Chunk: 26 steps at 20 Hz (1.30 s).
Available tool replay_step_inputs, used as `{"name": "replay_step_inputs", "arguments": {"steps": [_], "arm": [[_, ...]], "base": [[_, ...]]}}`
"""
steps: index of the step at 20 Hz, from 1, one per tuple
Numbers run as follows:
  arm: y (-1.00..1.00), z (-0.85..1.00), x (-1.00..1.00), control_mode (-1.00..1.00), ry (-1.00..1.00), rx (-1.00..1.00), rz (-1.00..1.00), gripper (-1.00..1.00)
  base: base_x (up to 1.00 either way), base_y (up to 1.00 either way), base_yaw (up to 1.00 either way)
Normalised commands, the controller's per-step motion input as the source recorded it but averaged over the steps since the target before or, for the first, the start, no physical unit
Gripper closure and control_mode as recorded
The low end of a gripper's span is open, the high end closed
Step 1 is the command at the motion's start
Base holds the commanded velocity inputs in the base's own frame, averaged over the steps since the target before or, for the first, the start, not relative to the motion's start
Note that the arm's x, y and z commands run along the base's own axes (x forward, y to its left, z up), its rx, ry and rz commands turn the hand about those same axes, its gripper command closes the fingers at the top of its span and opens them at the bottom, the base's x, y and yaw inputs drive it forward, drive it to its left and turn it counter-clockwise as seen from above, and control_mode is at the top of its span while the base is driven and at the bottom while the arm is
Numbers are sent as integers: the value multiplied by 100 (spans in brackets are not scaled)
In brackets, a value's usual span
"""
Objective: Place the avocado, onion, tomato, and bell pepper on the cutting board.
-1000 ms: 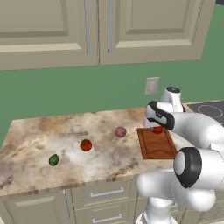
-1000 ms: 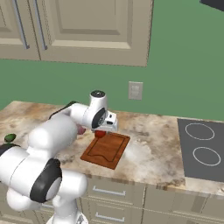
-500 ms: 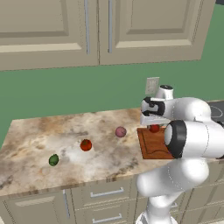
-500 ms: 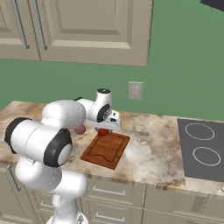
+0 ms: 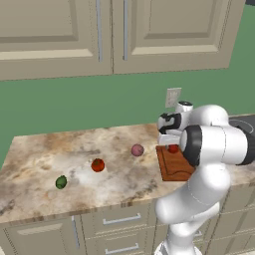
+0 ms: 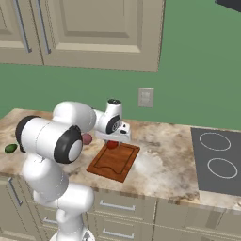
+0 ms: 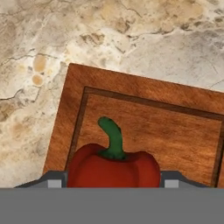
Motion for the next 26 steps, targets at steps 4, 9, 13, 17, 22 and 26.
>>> {"name": "replay_step_inputs", "arguments": {"steps": [4,9,13,17,22,26], "arm": [[0,-21,0,-100,0,0,0,100],[1,-23,0,-100,0,0,0,100],[5,-25,0,-100,0,0,0,100],[12,-32,0,-100,0,0,0,100],[18,-31,0,-100,1,0,0,-100],[11,-5,0,-100,0,0,0,-100]], "base": [[0,0,0],[0,0,0],[0,0,0],[0,0,0],[0,0,0],[0,0,0]]}}
